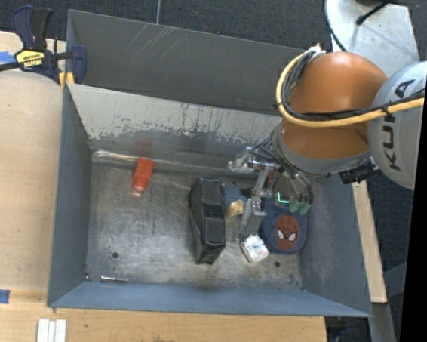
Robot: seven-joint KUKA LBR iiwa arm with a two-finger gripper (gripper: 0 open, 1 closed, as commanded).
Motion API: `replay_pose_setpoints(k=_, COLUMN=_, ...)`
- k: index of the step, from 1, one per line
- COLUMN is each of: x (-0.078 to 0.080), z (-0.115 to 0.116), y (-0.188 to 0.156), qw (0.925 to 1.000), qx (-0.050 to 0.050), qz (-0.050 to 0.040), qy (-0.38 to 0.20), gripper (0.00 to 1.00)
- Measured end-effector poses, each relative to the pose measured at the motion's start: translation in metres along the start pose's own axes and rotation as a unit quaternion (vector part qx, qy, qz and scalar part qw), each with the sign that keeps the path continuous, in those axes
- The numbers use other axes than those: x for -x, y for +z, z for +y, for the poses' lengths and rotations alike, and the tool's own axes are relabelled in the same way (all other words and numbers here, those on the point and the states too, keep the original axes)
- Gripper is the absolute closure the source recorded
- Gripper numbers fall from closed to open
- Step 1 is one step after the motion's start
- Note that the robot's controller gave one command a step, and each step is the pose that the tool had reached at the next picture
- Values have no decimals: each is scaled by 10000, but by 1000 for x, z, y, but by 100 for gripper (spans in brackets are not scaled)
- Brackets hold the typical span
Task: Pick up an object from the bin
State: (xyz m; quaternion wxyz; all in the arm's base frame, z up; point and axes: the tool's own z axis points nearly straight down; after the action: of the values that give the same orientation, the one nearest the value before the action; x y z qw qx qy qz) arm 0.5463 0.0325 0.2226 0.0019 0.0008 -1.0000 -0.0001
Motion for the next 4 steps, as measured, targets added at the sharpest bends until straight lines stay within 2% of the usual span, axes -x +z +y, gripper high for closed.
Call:
replay_pose_setpoints(k=1, x=50, z=-13, y=98, qw=10000, qx=-11, qz=-55, qy=-6, gripper=0)
replay_pose_setpoints(k=2, x=36, z=-21, y=99, qw=9940, qx=-23, qz=-74, qy=1090, gripper=0)
replay_pose_setpoints(k=3, x=41, z=-24, y=101, qw=9896, qx=-35, qz=-81, qy=1436, gripper=0)
replay_pose_setpoints(k=4, x=20, z=-24, y=90, qw=9803, qx=3, qz=-32, qy=1974, gripper=0)
